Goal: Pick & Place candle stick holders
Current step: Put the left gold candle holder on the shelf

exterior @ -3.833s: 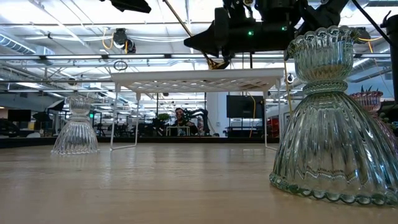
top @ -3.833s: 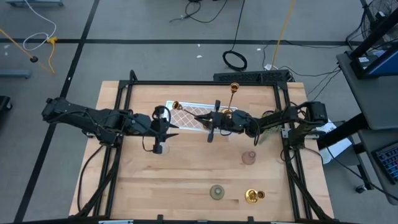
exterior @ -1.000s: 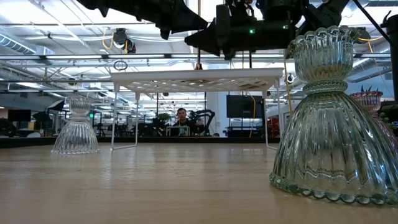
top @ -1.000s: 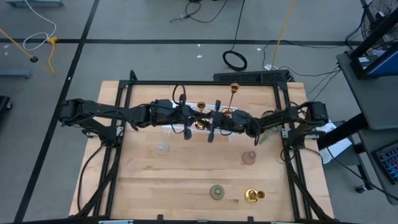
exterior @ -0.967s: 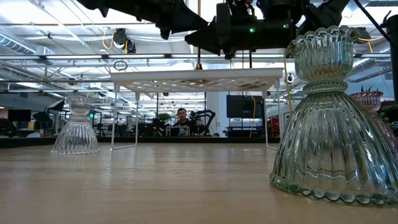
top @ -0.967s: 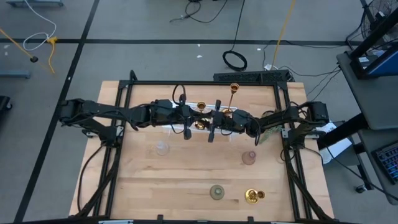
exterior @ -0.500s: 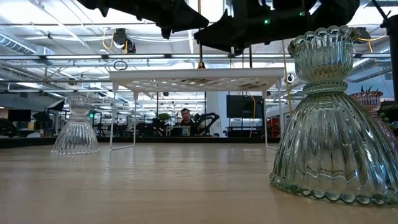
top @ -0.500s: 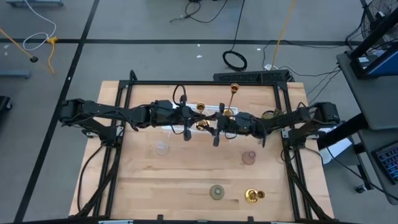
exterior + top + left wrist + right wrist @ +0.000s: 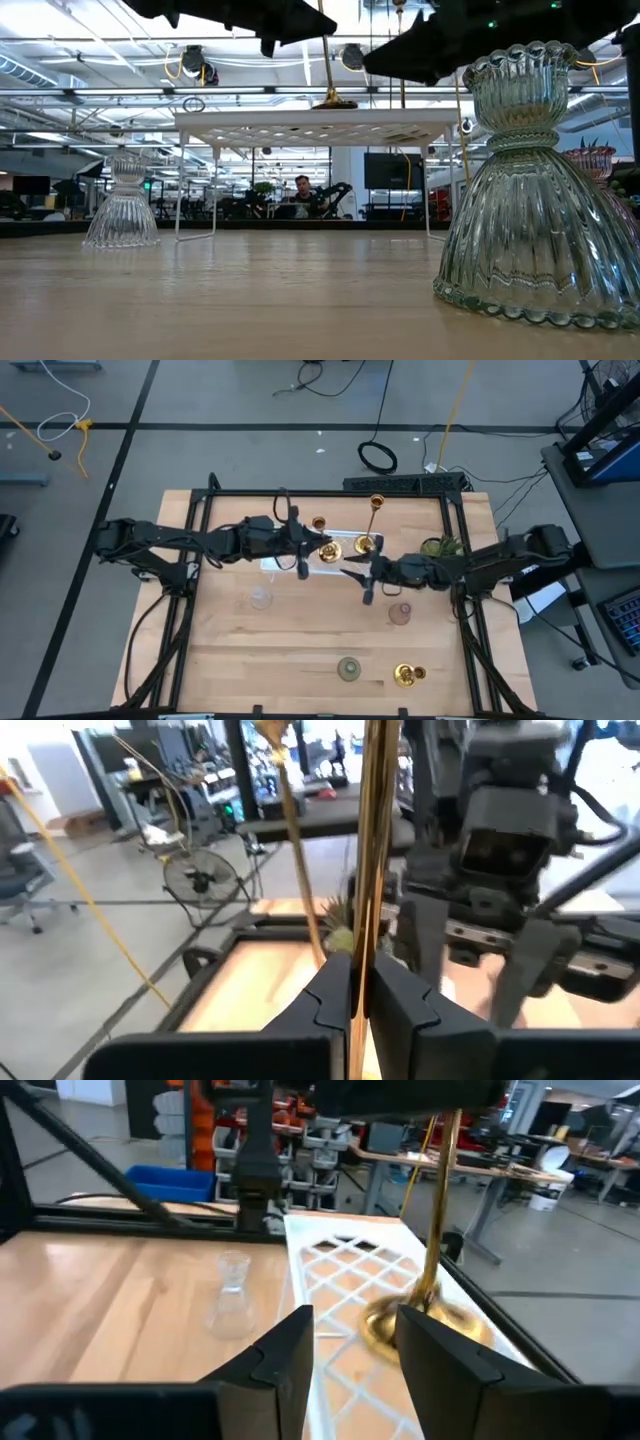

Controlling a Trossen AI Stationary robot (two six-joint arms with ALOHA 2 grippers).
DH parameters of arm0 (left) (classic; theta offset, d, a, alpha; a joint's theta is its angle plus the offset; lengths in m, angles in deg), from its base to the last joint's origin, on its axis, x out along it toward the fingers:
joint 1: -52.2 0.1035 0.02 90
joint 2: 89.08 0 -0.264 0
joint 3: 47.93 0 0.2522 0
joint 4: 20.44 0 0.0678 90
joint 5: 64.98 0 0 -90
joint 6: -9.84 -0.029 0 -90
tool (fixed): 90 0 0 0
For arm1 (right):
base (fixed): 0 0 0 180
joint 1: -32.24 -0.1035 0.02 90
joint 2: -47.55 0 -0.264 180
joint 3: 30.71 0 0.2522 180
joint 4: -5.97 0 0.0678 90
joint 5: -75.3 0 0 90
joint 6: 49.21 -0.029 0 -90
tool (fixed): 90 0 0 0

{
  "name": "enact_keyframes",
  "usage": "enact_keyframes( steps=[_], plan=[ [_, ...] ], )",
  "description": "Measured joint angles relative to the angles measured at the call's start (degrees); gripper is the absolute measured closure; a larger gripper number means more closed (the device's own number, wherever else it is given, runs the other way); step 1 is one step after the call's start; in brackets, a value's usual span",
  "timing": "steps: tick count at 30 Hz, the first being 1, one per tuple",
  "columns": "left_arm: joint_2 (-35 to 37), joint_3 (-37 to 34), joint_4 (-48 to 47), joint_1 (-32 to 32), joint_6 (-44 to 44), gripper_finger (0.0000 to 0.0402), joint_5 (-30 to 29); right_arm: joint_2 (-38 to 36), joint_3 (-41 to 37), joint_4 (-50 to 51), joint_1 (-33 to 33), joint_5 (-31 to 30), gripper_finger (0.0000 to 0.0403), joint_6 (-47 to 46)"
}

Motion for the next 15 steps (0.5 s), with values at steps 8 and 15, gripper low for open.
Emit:
enact_keyframes(
  steps=[8,15],
  plan=[
    [-4.37,0.06,8.3,2.04,2.25,0.0385,1.29,-7.71,-5.4,1.33,-1.8,-0.13,0.027,-0.92],
    [-7.47,2.46,7.59,6.83,6.19,0.0381,2.52,-11.17,-8.65,1.33,-1.85,-0.18,0.0271,-3.13]
  ],
)
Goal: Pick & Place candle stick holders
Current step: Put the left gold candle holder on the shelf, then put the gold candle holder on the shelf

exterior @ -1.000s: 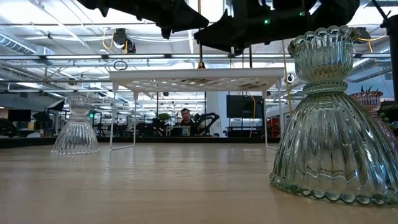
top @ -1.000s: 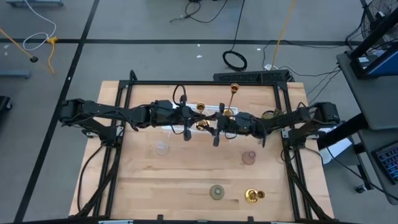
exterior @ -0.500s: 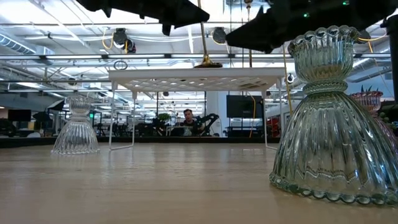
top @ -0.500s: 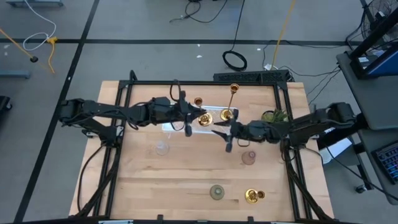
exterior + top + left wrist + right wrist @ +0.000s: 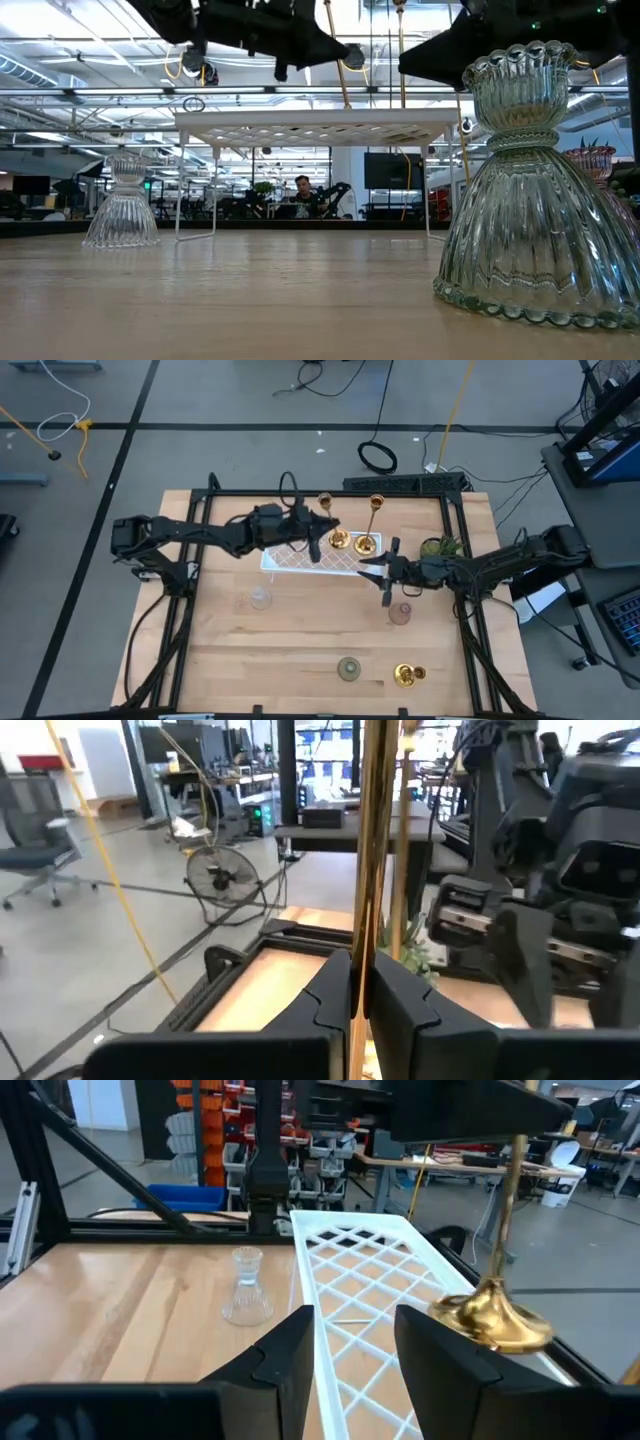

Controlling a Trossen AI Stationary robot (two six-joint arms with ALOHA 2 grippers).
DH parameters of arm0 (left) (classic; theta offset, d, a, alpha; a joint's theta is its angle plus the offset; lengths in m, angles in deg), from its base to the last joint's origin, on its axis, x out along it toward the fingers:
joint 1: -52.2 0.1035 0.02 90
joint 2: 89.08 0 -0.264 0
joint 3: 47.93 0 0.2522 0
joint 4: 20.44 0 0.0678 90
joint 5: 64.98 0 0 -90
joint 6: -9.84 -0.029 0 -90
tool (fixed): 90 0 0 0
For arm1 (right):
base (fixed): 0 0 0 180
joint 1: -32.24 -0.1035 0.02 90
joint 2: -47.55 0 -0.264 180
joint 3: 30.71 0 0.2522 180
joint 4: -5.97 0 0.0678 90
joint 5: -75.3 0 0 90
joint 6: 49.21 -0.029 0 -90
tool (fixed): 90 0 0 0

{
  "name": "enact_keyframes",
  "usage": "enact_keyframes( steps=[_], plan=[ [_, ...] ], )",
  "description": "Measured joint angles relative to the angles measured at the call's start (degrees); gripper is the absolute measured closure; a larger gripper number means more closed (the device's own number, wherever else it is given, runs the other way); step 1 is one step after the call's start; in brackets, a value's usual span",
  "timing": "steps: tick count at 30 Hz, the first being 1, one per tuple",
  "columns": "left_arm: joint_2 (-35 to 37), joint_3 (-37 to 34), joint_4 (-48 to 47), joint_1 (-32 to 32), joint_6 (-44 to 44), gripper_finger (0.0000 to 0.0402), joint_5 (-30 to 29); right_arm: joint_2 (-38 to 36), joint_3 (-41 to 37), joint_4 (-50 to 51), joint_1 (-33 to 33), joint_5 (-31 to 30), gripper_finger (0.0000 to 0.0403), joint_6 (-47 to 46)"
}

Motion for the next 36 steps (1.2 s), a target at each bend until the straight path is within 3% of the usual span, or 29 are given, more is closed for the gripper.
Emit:
enact_keyframes(
  steps=[5,20,26,32,36],
  plan=[
    [-2.37,0.77,-0.33,1.78,1.32,0.0382,5.52,-0.44,-1.19,0.01,0.0,0.0,0.0271,0.14],
    [-2.15,0.77,-1.94,1.99,-2.17,0.0368,5.83,-3.69,-1.68,2.27,-0.35,1.0,0.0271,1.02],
    [-2.29,0.66,-3.2,1.99,-3.44,0.0321,5.79,-9.56,-1.66,9.66,-0.83,7.9,0.0263,2.91],
    [-2.24,0.66,-3.33,2.01,-3.74,0.0276,5.77,-14.5,-1.66,16.36,-0.87,21.51,0.0213,3.19],
    [-2.22,0.66,-3.18,2.12,-3.76,0.0256,5.77,-16.94,-1.66,22.03,-0.83,26.22,0.018,3.13]
  ],
)
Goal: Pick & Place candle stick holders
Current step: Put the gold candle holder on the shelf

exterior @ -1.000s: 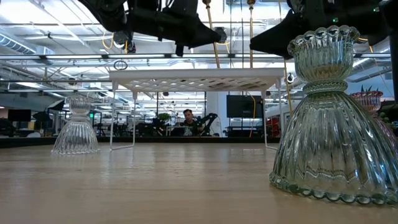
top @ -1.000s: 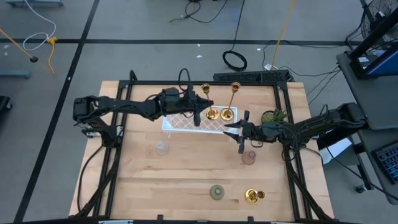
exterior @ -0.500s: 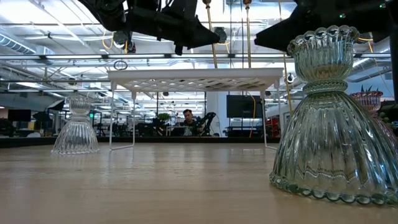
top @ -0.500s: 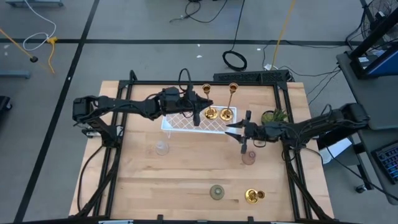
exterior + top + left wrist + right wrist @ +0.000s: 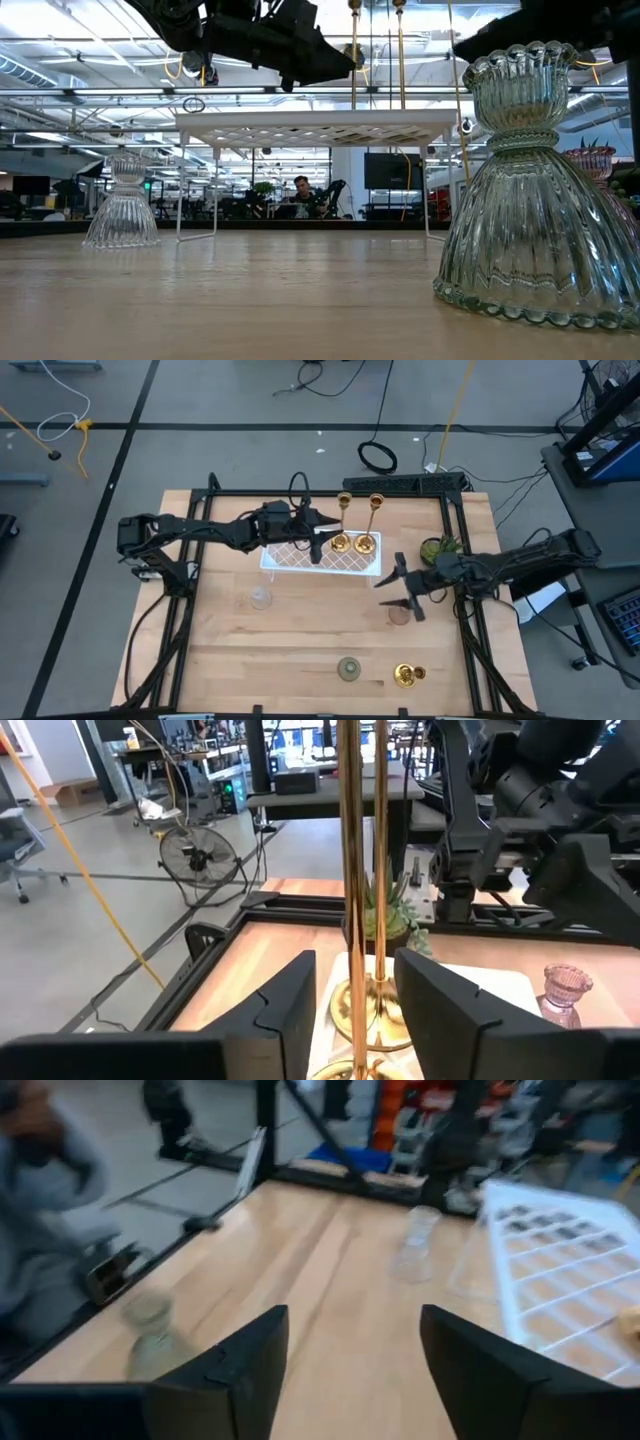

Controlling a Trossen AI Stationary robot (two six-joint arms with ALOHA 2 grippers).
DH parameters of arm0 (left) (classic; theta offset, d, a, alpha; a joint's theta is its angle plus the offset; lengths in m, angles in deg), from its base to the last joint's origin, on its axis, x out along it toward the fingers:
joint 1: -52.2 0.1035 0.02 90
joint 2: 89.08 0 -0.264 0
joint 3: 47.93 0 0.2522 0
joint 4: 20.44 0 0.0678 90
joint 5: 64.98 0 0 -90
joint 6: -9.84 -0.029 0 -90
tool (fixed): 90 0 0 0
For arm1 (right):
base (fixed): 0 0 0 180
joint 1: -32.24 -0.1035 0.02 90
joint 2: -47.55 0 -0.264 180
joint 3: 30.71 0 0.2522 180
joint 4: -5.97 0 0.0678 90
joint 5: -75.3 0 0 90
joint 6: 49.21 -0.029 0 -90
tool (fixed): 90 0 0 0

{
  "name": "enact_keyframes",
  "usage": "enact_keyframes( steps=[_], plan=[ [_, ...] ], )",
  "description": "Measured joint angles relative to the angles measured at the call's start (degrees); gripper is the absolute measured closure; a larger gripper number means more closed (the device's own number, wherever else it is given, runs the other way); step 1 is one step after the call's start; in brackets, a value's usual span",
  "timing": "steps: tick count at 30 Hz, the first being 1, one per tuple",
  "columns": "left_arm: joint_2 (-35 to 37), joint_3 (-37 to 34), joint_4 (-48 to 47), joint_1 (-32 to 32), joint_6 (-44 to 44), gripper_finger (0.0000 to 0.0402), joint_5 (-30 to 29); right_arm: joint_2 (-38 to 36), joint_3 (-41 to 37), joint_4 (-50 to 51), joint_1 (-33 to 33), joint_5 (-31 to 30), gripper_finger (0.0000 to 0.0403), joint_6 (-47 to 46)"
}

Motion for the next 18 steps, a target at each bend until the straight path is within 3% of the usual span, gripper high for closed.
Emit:
enact_keyframes(
  steps=[5,12,18],
  plan=[
    [0.0,0.0,0.0,0.13,0.02,0.025,-0.04,-2.97,0.0,6.01,0.0,8.9,0.016,-0.48],
    [0.0,0.0,0.12,0.14,0.01,0.025,-0.04,-6.85,-0.99,11.55,0.0,26.74,0.0169,-2.72],
    [0.0,0.0,0.13,0.13,0.01,0.0249,-0.03,-10.17,-6.91,11.37,0.0,30.36,0.0181,-3.03]
  ],
)
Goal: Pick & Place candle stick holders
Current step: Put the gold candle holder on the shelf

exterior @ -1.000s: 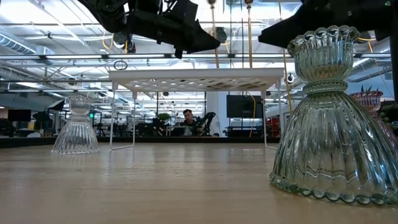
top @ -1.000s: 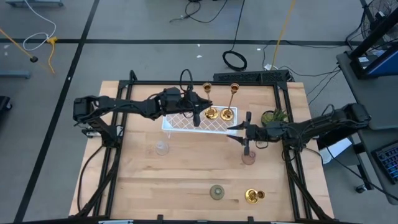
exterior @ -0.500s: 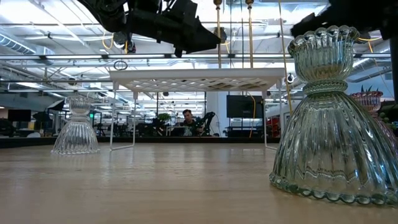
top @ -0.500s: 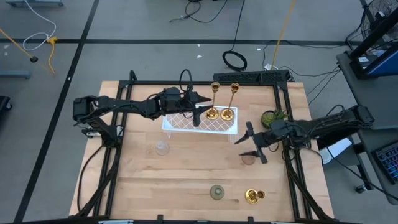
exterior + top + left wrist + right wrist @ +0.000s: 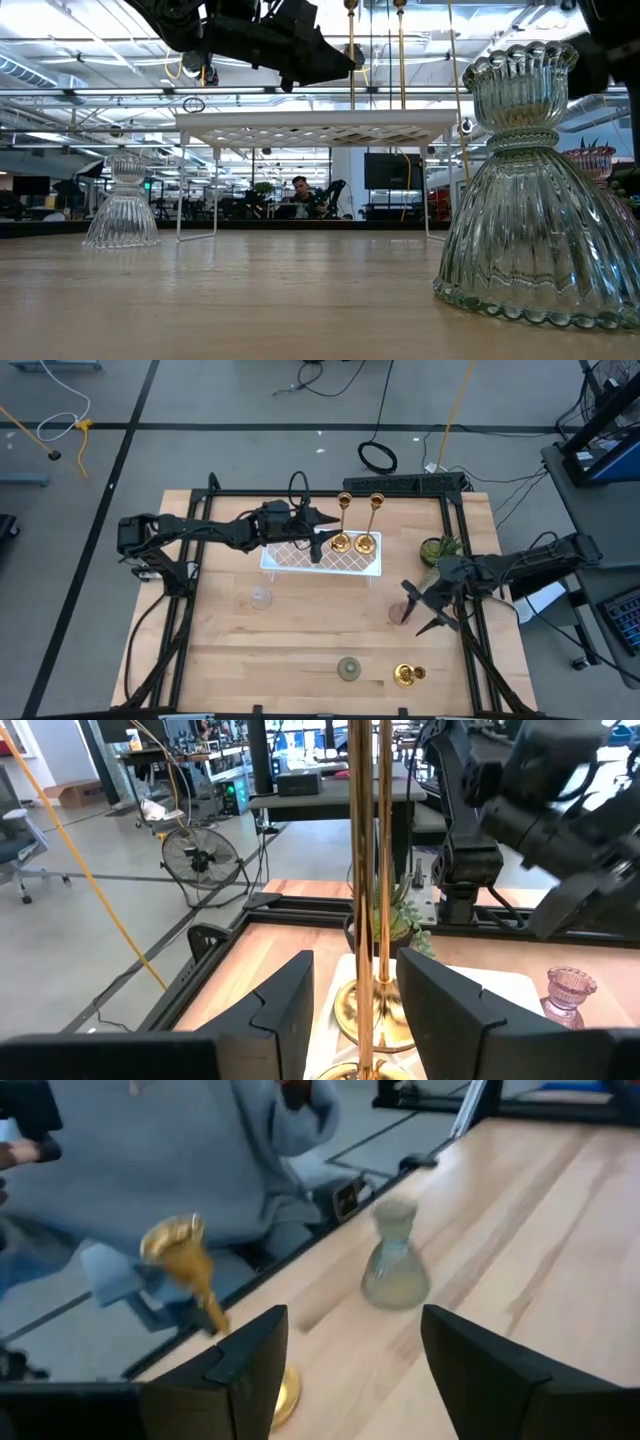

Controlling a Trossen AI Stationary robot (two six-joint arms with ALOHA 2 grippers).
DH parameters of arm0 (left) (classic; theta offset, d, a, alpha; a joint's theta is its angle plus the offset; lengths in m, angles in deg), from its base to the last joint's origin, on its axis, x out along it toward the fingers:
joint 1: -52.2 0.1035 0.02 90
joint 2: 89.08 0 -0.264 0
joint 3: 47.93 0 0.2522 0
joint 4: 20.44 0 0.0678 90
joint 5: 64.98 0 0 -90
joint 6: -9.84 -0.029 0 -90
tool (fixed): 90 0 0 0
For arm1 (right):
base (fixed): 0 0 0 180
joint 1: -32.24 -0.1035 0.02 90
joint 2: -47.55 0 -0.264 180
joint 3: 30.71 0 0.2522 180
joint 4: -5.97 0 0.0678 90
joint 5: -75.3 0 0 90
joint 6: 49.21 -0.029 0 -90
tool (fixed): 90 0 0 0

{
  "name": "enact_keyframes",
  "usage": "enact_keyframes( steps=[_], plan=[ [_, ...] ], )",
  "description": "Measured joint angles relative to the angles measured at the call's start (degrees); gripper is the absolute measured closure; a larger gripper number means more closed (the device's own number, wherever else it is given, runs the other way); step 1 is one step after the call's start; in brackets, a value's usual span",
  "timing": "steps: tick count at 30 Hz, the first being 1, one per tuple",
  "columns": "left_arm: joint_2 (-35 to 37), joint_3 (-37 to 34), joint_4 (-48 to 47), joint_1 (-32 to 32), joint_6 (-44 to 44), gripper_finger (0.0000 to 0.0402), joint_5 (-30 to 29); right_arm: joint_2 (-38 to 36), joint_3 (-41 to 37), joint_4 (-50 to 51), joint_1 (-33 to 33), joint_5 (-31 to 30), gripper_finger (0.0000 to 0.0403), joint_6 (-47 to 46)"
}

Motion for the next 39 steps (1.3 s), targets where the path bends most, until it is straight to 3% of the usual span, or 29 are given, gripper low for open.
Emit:
enact_keyframes(
  steps=[2,7,11,18,21,26,31,39],
  plan=[
    [0.11,0.0,-0.05,0.02,-0.01,0.0249,-0.01,-0.5,-3.26,-3.6,-0.02,1.65,0.0183,0.0],
    [2.41,0.08,-3.21,0.4,0.32,0.0249,-0.05,0.03,-13.2,-24.08,-1.81,3.87,0.0183,-6.64],
    [6.37,0.07,-7.77,0.48,-0.14,0.0249,-0.03,0.3,-17.15,-32.23,-5.11,3.77,0.0183,-9.84],
    [13.67,0.0,-13.95,0.48,0.38,0.0249,-0.03,2.83,-14.62,-32.15,-11.4,1.3,0.0183,-6.95],
    [15.79,0.07,-14.24,0.39,0.38,0.025,-0.01,5.47,-13.35,-31.37,-14.46,-3.25,0.0183,-6.08],
    [18.7,0.02,-15.7,0.39,0.5,0.025,-0.01,12.97,-10.83,-32.99,-20.23,-9.5,0.0183,-6.85],
    [20.05,0.07,-17.12,0.39,0.97,0.025,-0.01,21.36,-8.16,-40.69,-25.32,-11.66,0.0183,-6.69],
    [20.26,0.04,-18.57,0.37,0.71,0.025,0.01,33.6,-2.43,-42.57,-29.31,-17.04,0.0183,-4.5]
  ],
)
